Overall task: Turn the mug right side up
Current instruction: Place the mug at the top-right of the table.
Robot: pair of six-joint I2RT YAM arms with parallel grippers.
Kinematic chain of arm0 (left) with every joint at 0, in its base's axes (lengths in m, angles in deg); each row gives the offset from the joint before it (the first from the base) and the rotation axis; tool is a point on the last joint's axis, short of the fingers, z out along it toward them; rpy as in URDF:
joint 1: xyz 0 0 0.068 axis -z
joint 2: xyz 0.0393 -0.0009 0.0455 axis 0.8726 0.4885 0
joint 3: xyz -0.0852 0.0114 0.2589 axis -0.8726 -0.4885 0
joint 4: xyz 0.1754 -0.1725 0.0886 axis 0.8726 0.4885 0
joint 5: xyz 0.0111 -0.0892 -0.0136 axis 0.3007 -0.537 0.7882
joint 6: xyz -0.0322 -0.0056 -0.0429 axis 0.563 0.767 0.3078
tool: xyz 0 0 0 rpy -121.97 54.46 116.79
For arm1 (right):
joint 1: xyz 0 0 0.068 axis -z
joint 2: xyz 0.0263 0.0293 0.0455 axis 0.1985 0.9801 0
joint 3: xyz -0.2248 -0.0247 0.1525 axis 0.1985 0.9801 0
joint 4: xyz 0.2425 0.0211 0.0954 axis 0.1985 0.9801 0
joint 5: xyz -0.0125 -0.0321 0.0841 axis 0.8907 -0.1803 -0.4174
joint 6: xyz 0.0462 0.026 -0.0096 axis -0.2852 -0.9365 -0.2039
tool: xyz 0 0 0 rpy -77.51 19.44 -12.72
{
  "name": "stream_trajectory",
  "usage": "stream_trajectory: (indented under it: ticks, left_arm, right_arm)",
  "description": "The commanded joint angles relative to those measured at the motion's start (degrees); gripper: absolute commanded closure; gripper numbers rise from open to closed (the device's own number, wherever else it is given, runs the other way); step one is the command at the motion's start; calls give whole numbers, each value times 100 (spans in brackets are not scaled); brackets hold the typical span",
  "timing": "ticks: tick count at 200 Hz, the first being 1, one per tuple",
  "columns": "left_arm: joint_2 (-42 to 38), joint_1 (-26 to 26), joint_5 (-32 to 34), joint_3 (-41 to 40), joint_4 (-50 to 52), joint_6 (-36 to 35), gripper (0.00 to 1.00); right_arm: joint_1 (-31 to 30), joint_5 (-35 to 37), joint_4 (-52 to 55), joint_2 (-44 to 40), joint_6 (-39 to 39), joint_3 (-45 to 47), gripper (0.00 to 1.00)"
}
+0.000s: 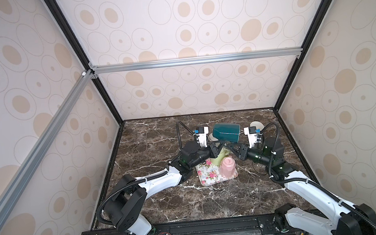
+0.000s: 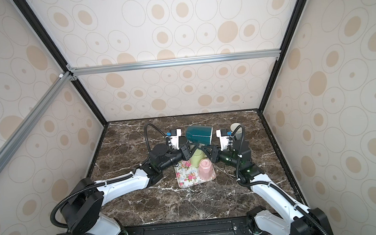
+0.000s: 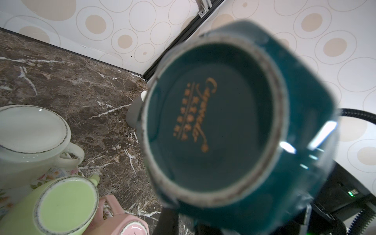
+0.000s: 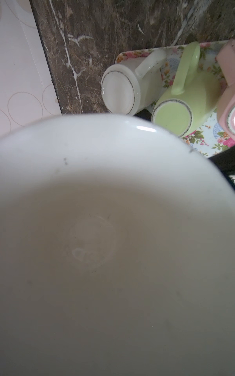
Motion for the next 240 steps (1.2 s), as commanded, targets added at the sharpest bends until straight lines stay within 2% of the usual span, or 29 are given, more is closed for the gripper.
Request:
stream_trajectory:
  ticks: [1, 47, 66, 148, 175, 240]
  left_arm:
    - [-61, 98, -305, 276, -135, -248, 100]
    - [16, 100, -356, 259, -91, -209, 100]
    - [-10, 98, -349, 184, -115, -178, 100]
    - [-45, 99, -352, 39, -162, -98, 100]
    - [-72, 105, -328, 30, -83, -92, 100]
    - [-38, 102, -345, 59, -30, -50, 100]
  right_arm:
    - [-123, -106, -689, -37, -105, -42, 81]
    - [-130, 38, -664, -155, -27, -10, 78]
    - [-144, 163, -558, -185, 26, -10, 70]
    - [-242, 435, -306, -285, 377, 11, 69]
    - [-309, 685, -51, -460, 687, 21, 64]
    - [-337, 837, -280, -490, 749, 211, 63]
